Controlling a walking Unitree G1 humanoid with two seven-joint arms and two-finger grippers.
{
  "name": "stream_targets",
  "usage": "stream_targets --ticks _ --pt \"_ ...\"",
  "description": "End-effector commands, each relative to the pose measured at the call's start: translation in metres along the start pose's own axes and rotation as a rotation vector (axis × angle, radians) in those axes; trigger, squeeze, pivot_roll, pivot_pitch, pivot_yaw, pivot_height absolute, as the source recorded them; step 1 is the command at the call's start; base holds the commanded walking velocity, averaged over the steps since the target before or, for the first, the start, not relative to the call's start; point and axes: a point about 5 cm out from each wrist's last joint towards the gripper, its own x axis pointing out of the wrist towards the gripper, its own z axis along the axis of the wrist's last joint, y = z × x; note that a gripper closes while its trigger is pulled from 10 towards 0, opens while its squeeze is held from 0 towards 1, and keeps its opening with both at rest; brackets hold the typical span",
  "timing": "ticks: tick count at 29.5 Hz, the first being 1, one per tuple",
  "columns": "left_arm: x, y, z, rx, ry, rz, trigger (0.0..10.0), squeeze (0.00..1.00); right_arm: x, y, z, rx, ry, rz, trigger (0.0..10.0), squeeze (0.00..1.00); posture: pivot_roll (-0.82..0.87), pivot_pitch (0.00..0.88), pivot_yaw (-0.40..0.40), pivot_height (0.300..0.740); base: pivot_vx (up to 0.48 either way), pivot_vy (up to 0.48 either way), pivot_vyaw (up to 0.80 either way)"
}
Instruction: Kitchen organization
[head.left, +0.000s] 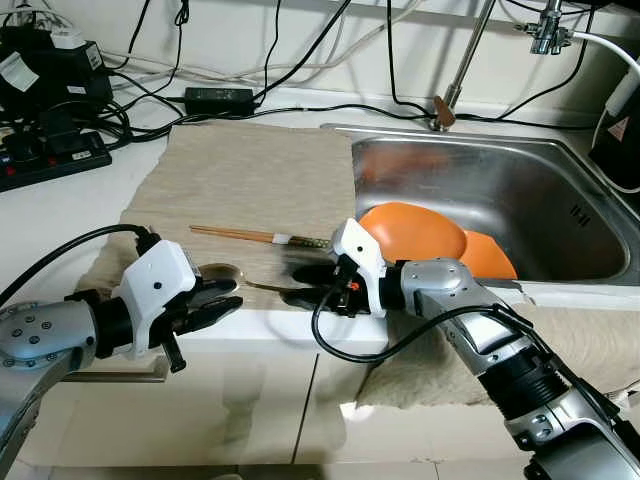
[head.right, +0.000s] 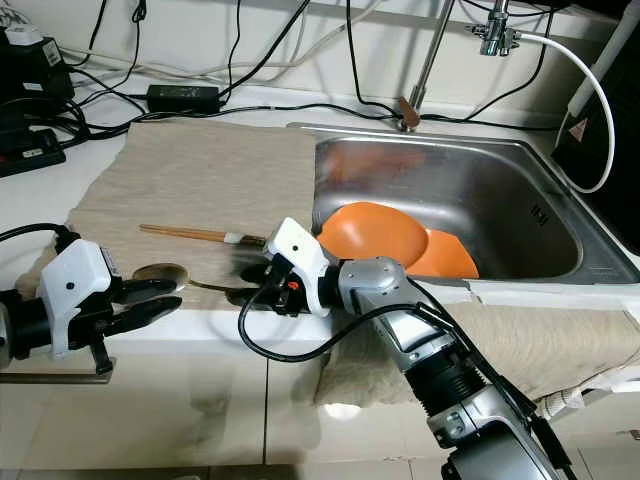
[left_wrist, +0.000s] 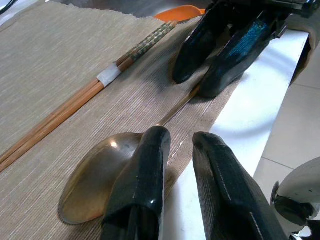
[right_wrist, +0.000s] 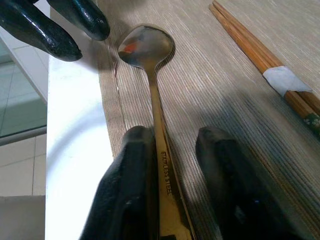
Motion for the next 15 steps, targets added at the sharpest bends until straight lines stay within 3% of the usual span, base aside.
stream_targets --ticks 1,11,12,13,15 --pt "0.001 -0.002 0.002 0.019 0.002 -0.013 10.0 0.0 -0.001 -0.004 0.003 -0.021 0.011 -0.013 3.2 0.0 -0.01 0.0 -0.091 0.74 0.0 0.0 0.0" --pt "0.001 -0.002 0.002 0.019 0.002 -0.013 10.0 0.0 -0.001 -0.004 0.003 -0.021 0.011 -0.013 3.2 0.0 -0.01 0.0 -0.091 0.74 0.0 0.0 0.0" --pt "0.001 -0.003 0.002 0.019 0.004 -0.014 10.0 0.0 0.0 -0.006 0.003 -0.026 0.011 -0.012 0.6 0.0 -0.01 0.0 -0.093 0.74 0.0 0.0 0.0" --pt "0.001 -0.006 0.0 0.013 0.01 -0.024 10.0 0.0 0.0 -0.01 0.013 -0.023 -0.048 -0.018 0.0 0.0 -0.01 0.0 -0.096 0.74 0.0 0.0 0.0" --pt "0.001 -0.008 -0.001 0.009 0.015 -0.031 10.0 0.0 -0.001 -0.013 0.021 -0.02 -0.092 -0.021 0.0 0.0 -0.01 0.0 -0.096 0.74 0.0 0.0 0.0"
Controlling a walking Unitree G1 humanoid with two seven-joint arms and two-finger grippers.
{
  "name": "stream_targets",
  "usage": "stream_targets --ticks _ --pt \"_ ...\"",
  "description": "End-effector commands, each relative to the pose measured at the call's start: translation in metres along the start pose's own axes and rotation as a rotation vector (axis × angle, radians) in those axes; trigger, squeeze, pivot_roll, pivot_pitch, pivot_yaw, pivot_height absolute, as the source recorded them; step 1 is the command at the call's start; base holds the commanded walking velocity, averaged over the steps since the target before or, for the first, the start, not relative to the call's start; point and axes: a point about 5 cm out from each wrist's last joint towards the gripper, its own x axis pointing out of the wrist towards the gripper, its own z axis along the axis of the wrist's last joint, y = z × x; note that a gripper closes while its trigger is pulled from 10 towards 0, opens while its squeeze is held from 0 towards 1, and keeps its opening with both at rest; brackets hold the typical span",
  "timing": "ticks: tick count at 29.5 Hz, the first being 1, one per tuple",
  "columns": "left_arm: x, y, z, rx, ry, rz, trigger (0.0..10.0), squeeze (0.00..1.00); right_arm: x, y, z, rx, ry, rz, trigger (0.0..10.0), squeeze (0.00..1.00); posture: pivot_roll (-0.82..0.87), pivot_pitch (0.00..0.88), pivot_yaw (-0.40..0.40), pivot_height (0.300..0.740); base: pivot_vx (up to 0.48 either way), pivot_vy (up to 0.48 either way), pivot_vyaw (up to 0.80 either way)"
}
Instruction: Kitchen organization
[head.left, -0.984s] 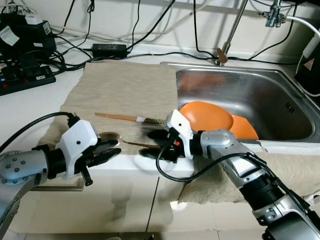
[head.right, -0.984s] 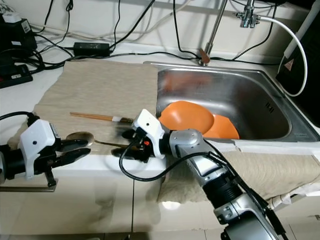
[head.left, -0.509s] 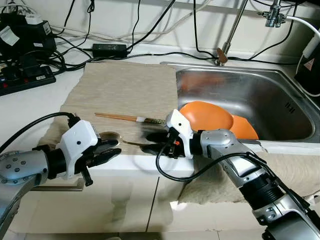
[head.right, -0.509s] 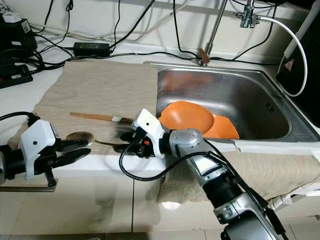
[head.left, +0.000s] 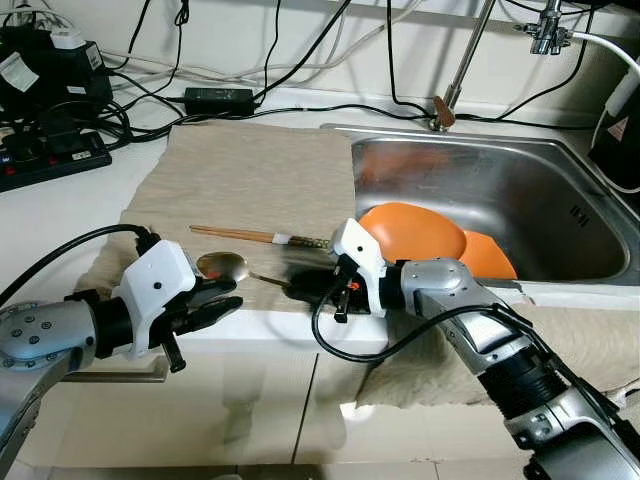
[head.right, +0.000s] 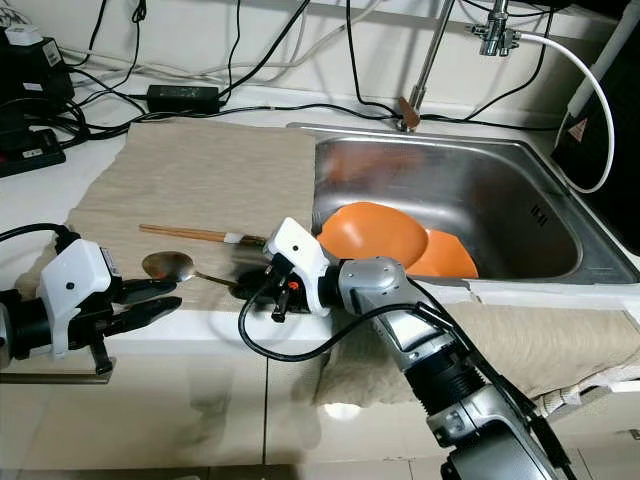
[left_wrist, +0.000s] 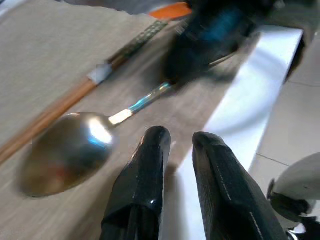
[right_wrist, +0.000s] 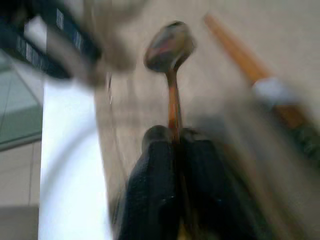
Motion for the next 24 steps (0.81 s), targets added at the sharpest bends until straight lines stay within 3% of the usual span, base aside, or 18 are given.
stream_targets --ticks 1,4,11,15,16,17,19,20,24 --pt "0.001 -0.005 0.001 0.012 0.007 -0.02 10.0 0.0 -0.006 -0.009 0.017 -0.015 -0.079 -0.024 0.0 0.0 -0.01 0.0 -0.096 0.74 0.0 0.0 0.0" --pt "0.001 -0.005 0.001 0.013 0.009 -0.022 10.0 0.0 -0.009 -0.014 0.037 -0.015 -0.168 -0.038 0.0 0.0 -0.01 0.0 -0.096 0.74 0.0 0.0 0.0" --pt "0.002 -0.005 0.002 0.013 0.008 -0.022 10.0 0.0 -0.015 -0.021 0.053 0.017 -0.276 -0.062 0.0 0.0 -0.01 0.0 -0.097 0.74 0.0 0.0 0.0" --pt "0.002 -0.005 0.003 0.015 0.004 -0.019 10.0 0.0 -0.022 -0.026 0.053 -0.022 -0.248 -0.08 0.0 0.0 -0.01 0.0 -0.096 0.74 0.0 0.0 0.0" --pt "0.002 -0.004 0.004 0.017 0.002 -0.018 10.0 0.0 -0.022 -0.025 0.049 -0.045 -0.208 -0.071 1.2 0.0 -0.01 0.0 -0.094 0.74 0.0 0.0 0.0" --pt "0.003 -0.004 0.004 0.017 0.0 -0.018 10.0 0.0 -0.022 -0.023 0.046 -0.058 -0.176 -0.06 10.0 0.49 -0.01 0.0 -0.094 0.74 0.0 0.0 0.0" --pt "0.003 -0.004 0.004 0.018 -0.001 -0.018 10.0 0.0 -0.02 -0.021 0.043 -0.074 -0.148 -0.058 10.0 0.49 -0.01 0.0 -0.094 0.74 0.0 0.0 0.0" --pt "0.004 -0.004 0.005 0.019 -0.004 -0.019 10.0 0.0 -0.017 -0.018 0.039 -0.072 -0.127 -0.045 10.0 1.0 -0.02 0.0 -0.09 0.74 0.0 0.0 0.0" --pt "0.006 -0.004 0.006 0.021 -0.008 -0.023 10.0 0.0 -0.01 -0.013 0.033 -0.056 -0.101 -0.033 10.0 1.0 -0.02 0.0 -0.09 0.74 0.0 0.0 0.0"
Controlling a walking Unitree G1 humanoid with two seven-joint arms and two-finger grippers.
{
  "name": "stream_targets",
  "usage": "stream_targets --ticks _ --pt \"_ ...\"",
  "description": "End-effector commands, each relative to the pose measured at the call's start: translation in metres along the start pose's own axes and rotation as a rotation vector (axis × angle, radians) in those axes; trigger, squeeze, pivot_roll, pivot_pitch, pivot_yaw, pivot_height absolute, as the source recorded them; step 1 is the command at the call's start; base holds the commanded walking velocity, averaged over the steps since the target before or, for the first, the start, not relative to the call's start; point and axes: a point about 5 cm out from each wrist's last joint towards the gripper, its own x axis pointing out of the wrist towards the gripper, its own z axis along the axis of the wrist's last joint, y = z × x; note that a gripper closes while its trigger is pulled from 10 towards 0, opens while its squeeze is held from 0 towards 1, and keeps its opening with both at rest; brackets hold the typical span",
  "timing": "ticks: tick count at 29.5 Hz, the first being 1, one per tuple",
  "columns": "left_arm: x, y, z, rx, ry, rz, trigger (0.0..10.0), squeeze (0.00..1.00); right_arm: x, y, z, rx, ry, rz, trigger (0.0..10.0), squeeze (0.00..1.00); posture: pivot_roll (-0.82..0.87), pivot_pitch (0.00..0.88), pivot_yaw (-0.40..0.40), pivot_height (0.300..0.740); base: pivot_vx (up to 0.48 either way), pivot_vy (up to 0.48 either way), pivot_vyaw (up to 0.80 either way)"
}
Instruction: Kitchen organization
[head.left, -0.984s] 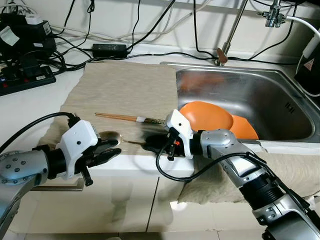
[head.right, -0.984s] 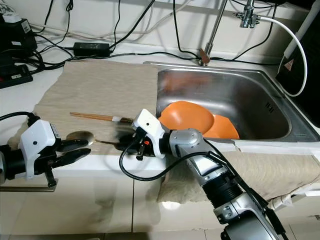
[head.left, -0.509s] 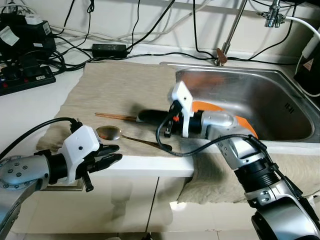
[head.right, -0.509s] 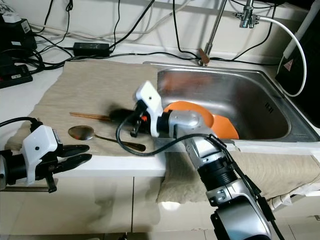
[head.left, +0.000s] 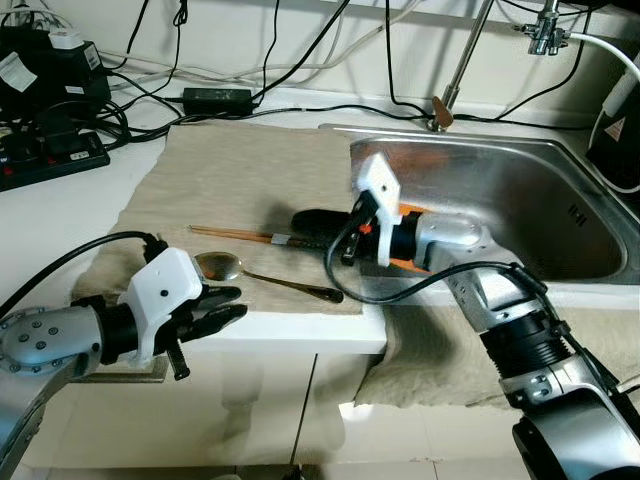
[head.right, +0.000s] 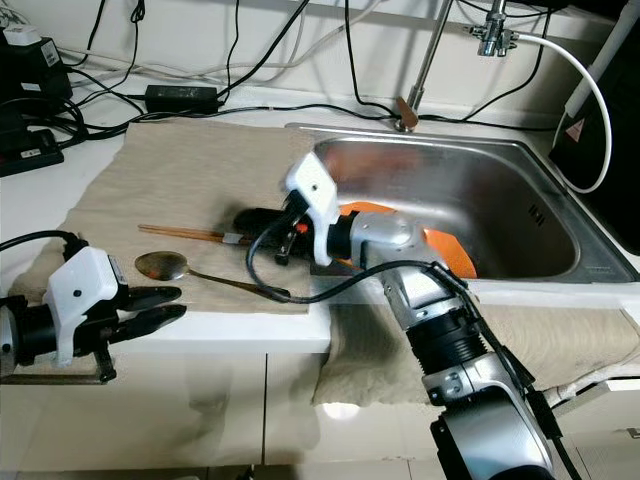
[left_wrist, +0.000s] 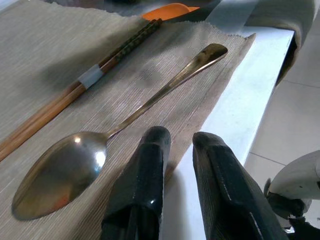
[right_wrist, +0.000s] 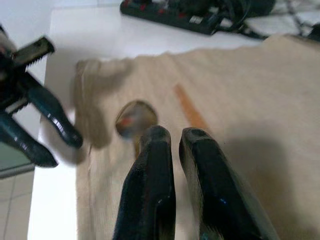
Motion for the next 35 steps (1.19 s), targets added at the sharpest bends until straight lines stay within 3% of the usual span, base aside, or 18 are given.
stream_targets --ticks 1,11,16,17,18,19,24,26,27,28,29,35 --pt "0.002 -0.002 0.003 0.017 -0.005 -0.008 10.0 0.0 0.002 0.002 0.002 -0.017 0.013 0.003 10.0 1.0 -0.02 0.0 -0.09 0.74 0.0 0.0 0.0" --pt "0.001 -0.003 0.003 0.016 -0.003 -0.007 10.0 0.0 0.011 0.019 -0.01 0.002 0.084 0.102 10.0 1.0 -0.01 0.0 -0.094 0.74 0.0 0.0 0.0" --pt "0.0 -0.003 0.003 0.016 0.001 -0.006 10.0 0.0 0.012 0.02 -0.017 -0.022 0.128 0.084 10.0 1.0 -0.01 0.0 -0.094 0.74 0.0 0.0 0.0" --pt "0.0 -0.003 0.002 0.017 0.002 -0.006 10.0 0.0 0.013 0.019 -0.02 -0.037 0.145 0.066 10.0 0.9 -0.01 0.0 -0.094 0.74 0.0 0.0 0.0" --pt "-0.001 -0.003 0.002 0.017 0.002 -0.007 10.0 0.0 0.013 0.018 -0.021 -0.046 0.156 0.055 10.0 0.9 -0.01 0.0 -0.094 0.74 0.0 0.0 0.0" --pt "-0.001 -0.003 0.002 0.017 0.003 -0.007 10.0 0.0 0.013 0.018 -0.024 -0.051 0.168 0.049 10.0 0.0 -0.01 0.0 -0.093 0.74 0.0 0.0 0.0" --pt "-0.001 -0.003 0.002 0.019 0.005 -0.009 10.0 0.0 0.011 0.019 -0.033 -0.047 0.215 0.06 10.0 0.0 -0.01 0.0 -0.092 0.74 0.0 0.0 0.0" --pt "-0.001 -0.003 0.002 0.019 0.005 -0.01 10.0 0.0 0.01 0.021 -0.038 -0.036 0.231 0.069 8.9 0.0 -0.01 0.0 -0.092 0.74 0.0 0.0 0.0" --pt "-0.001 -0.003 0.002 0.019 0.007 -0.011 10.0 0.0 0.01 0.021 -0.039 -0.029 0.238 0.071 3.3 0.0 -0.01 0.0 -0.092 0.74 0.0 0.0 0.0" --pt "-0.001 -0.003 0.001 0.02 0.007 -0.011 10.0 0.0 0.01 0.021 -0.041 -0.026 0.244 0.075 3.3 0.0 -0.01 0.0 -0.092 0.74 0.0 0.0 0.0" --pt "-0.001 -0.003 0.001 0.02 0.008 -0.012 10.0 0.0 0.009 0.022 -0.042 -0.024 0.247 0.076 0.0 0.0 -0.01 0.0 -0.092 0.74 0.0 0.0 0.0" --pt "-0.001 -0.004 0.001 0.021 0.01 -0.015 10.0 0.0 0.009 0.02 -0.044 -0.012 0.249 0.073 0.0 0.0 -0.01 0.0 -0.094 0.74 0.0 0.0 0.0"
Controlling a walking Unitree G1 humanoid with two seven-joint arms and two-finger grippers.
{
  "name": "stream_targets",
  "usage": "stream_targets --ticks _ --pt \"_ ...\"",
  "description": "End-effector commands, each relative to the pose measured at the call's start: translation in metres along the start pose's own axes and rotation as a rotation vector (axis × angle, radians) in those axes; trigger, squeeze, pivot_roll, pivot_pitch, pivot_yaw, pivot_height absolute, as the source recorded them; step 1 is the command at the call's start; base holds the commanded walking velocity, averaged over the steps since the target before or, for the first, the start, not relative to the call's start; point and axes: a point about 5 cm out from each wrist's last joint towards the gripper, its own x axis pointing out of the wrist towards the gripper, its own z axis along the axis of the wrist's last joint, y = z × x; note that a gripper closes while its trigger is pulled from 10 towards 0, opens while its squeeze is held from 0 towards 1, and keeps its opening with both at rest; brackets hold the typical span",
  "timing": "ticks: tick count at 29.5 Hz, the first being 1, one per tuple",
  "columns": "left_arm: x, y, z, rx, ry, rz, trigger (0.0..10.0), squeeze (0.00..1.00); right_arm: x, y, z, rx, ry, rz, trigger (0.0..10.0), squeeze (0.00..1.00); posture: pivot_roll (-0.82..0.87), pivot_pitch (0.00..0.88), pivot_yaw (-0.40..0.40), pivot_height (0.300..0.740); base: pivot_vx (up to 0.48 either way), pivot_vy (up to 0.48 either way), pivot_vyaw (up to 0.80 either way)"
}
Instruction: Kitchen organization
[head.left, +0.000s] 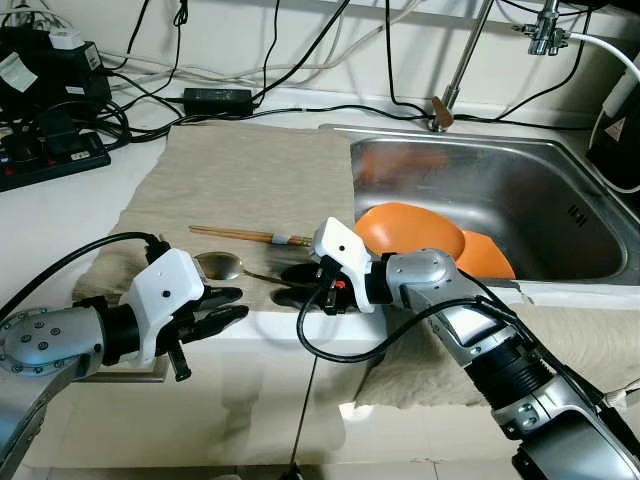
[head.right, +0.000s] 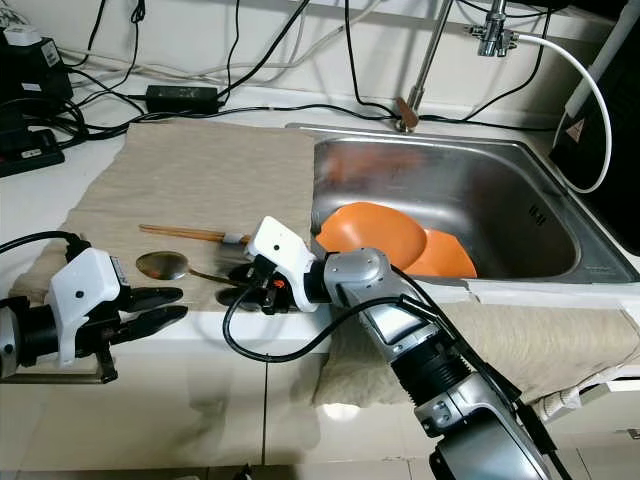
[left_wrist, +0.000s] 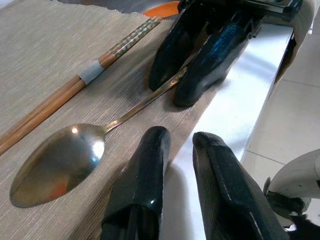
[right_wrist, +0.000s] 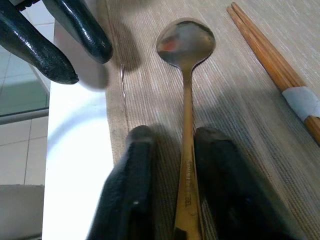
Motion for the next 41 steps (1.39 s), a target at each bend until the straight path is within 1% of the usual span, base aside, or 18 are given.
stream_targets --ticks 1,19,22,23,26,28,29,34,35,36,37,38,39,40,41 --pt "0.0 -0.003 0.002 0.022 0.003 -0.016 10.0 0.0 -0.002 -0.002 -0.009 0.022 0.036 -0.005 0.0 0.0 -0.01 0.0 -0.094 0.74 0.0 0.0 0.0" --pt "0.0 -0.003 0.001 0.015 0.008 -0.016 10.0 0.0 -0.003 -0.004 -0.003 0.025 -0.015 -0.007 0.0 0.0 -0.01 0.0 -0.096 0.74 0.0 0.0 0.0" --pt "0.0 -0.003 0.001 0.015 0.008 -0.015 10.0 0.0 -0.003 -0.004 0.0 0.027 -0.043 -0.01 0.0 0.0 -0.01 0.0 -0.096 0.74 0.0 0.0 0.0" --pt "0.0 -0.003 0.001 0.015 0.008 -0.015 10.0 0.0 -0.004 -0.006 0.007 0.043 -0.099 -0.022 0.0 0.0 -0.01 0.0 -0.096 0.74 0.0 0.0 0.0" --pt "0.0 -0.003 0.001 0.015 0.008 -0.016 10.0 0.0 -0.005 -0.009 0.015 0.067 -0.165 -0.043 0.0 0.0 -0.01 0.0 -0.094 0.74 0.0 0.0 0.0" --pt "0.0 -0.003 0.001 0.016 0.008 -0.017 10.0 0.0 -0.007 -0.014 0.025 0.1 -0.24 -0.071 0.0 0.0 -0.01 0.0 -0.093 0.74 0.0 0.0 0.0" --pt "0.0 -0.003 0.001 0.016 0.008 -0.019 10.0 0.0 -0.011 -0.019 0.033 0.135 -0.303 -0.093 0.0 0.0 -0.01 0.0 -0.093 0.74 0.0 0.0 0.0" --pt "0.0 -0.003 0.002 0.017 0.008 -0.021 10.0 0.0 -0.018 -0.027 0.046 0.171 -0.404 -0.136 0.0 0.0 -0.01 0.0 -0.092 0.74 0.0 0.0 0.0" --pt "0.0 -0.003 0.002 0.017 0.008 -0.021 10.0 0.0 -0.018 -0.027 0.046 0.171 -0.404 -0.136 0.0 0.0 -0.01 0.0 -0.092 0.74 0.0 0.0 0.0" --pt "0.001 -0.002 0.004 0.022 -0.005 -0.013 10.0 0.0 -0.023 -0.036 0.05 0.167 -0.427 -0.206 0.0 0.0 -0.01 0.0 -0.092 0.74 0.0 0.0 0.0" --pt "0.003 0.0 0.01 0.023 -0.048 0.004 10.0 0.0 -0.031 -0.05 0.052 0.154 -0.428 -0.319 0.0 0.0 -0.01 0.0 -0.094 0.74 0.0 0.0 0.0" --pt "0.003 0.0 0.01 0.023 -0.048 0.004 10.0 0.0 -0.031 -0.05 0.052 0.154 -0.428 -0.319 0.0 0.0 -0.01 0.0 -0.094 0.74 0.0 0.0 0.0" --pt "0.004 0.001 0.015 0.024 -0.08 0.016 10.0 0.0 -0.037 -0.059 0.053 0.144 -0.426 -0.396 0.0 0.0 -0.01 0.0 -0.094 0.74 0.0 0.0 0.0" --pt "0.008 0.004 0.024 0.037 -0.129 0.044 10.0 0.0 -0.047 -0.071 0.051 0.14 -0.399 -0.497 0.0 0.0 -0.01 0.0 -0.096 0.74 0.0 0.0 0.0" --pt "0.012 0.007 0.033 0.035 -0.185 0.071 10.0 0.0 -0.057 -0.084 0.046 0.125 -0.347 -0.602 0.0 0.0 -0.01 0.0 -0.099 0.74 0.0 0.0 0.0"
